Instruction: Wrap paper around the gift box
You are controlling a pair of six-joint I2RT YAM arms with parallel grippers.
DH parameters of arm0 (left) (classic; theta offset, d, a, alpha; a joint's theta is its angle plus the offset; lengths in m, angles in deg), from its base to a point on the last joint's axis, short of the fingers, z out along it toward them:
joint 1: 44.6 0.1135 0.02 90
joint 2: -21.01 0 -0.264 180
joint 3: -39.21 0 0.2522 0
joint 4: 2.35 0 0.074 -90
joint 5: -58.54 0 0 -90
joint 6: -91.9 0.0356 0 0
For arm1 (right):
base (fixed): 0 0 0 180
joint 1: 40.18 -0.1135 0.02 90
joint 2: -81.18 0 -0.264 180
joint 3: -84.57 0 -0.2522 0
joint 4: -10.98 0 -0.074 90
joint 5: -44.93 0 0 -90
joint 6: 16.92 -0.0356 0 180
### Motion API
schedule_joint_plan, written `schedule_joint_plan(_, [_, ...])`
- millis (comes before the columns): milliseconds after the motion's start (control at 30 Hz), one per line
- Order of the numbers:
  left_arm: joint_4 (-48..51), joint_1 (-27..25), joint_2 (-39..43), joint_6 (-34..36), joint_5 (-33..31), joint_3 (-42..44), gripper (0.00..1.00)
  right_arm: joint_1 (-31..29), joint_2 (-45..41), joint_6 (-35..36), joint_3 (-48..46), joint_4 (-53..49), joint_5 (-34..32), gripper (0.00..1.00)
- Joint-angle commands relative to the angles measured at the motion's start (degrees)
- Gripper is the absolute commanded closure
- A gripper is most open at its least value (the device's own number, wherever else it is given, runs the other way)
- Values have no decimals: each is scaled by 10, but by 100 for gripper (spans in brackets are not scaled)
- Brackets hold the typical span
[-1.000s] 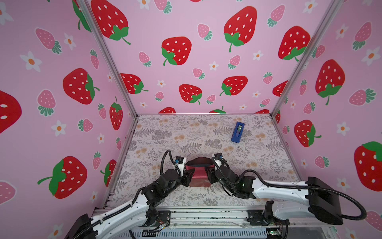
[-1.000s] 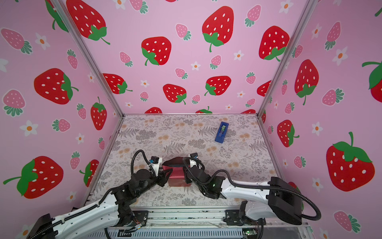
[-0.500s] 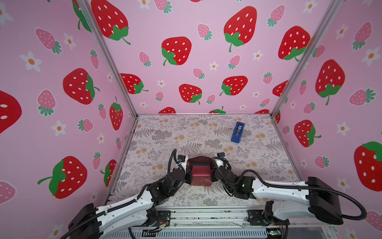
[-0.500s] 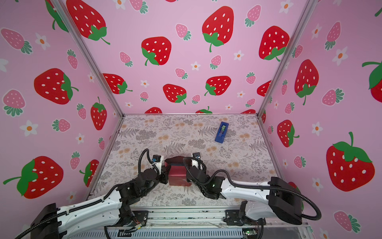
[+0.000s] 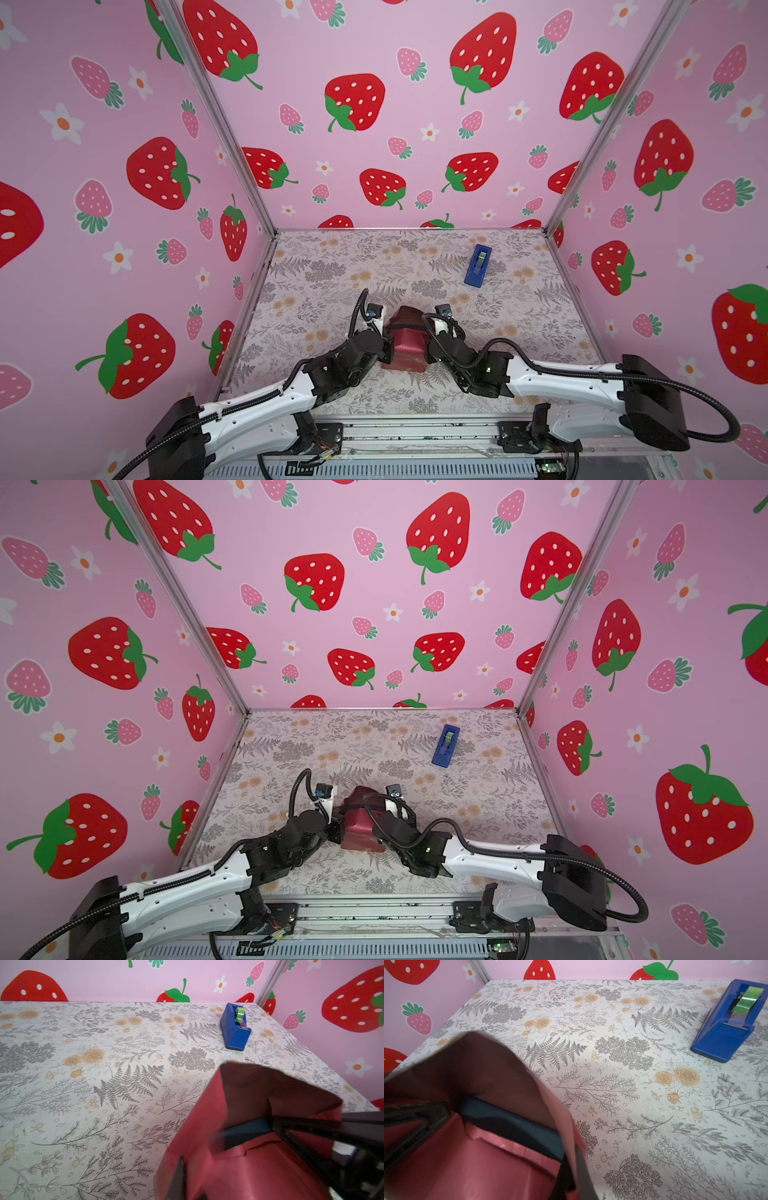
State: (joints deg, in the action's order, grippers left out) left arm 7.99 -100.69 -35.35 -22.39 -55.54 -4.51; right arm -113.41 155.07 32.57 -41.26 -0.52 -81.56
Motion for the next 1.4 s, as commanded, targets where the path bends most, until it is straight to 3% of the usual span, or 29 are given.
schedule_joint_plan(0, [-10, -10, -21, 34, 28, -58, 98, 16, 8, 43, 50, 24, 17, 100])
schedule_joint_plan(233, [-22, -4, -75, 95, 0, -110, 100, 69, 25, 114, 97, 31, 31, 100])
schedule_joint_plan(400, [-59, 29, -90, 99, 0, -99, 100, 101, 39, 152, 100, 45, 32, 100])
schedule_joint_plan(767, [-149, 97, -100, 4, 66, 0, 95, 129, 70, 132, 48, 88, 57, 100])
schedule_joint_plan(800, [-149, 98, -98, 0, 67, 5, 89, 130, 70, 127, 48, 88, 58, 99])
schedule_joint_plan(1033, [-127, 106, -45, -29, 59, 22, 73, 144, 26, 94, 44, 80, 121, 74])
schedule_joint_plan(1267, [-120, 119, -8, -39, 81, 26, 52, 154, -32, 27, 10, 88, 166, 39])
schedule_joint_plan(1367, [-129, 122, -16, -45, 89, 27, 48, 157, -28, -2, -10, 116, 190, 32])
